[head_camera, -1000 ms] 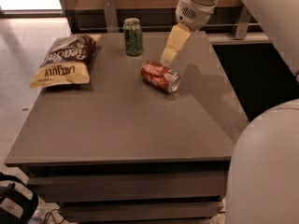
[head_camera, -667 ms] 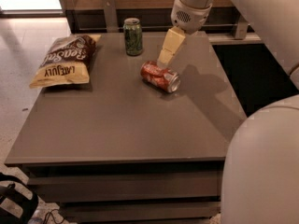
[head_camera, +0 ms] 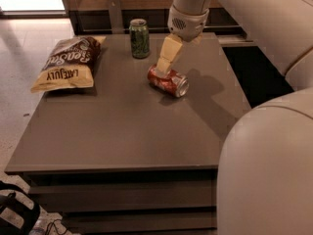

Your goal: Place coke can upright

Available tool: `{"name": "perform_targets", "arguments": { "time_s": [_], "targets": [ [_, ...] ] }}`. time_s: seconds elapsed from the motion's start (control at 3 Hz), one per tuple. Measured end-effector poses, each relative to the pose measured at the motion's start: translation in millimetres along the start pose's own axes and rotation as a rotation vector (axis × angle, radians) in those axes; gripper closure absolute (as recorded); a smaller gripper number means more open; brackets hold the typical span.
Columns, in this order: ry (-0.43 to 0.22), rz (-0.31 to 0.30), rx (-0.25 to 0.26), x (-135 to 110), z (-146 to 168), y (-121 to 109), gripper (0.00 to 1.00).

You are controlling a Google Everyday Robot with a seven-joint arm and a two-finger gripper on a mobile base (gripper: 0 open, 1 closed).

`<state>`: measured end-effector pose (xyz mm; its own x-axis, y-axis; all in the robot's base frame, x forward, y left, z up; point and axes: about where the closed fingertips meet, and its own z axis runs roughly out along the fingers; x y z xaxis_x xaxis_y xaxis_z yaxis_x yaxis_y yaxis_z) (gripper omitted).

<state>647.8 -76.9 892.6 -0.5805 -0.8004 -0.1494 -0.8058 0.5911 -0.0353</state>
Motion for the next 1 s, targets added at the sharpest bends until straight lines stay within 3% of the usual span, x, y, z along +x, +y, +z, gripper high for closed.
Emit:
{"name": "perform_targets", "arguments": {
  "time_s": [0.33, 0.67, 1.0],
  "targets": [
    [0.063, 0.007, 0.005, -14, 14, 5, 0.00],
    [0.065, 0.007, 0.006, -15, 14, 5, 0.00],
    [0.066, 0.044, 0.014, -23, 24, -2, 0.00]
  ]
}}
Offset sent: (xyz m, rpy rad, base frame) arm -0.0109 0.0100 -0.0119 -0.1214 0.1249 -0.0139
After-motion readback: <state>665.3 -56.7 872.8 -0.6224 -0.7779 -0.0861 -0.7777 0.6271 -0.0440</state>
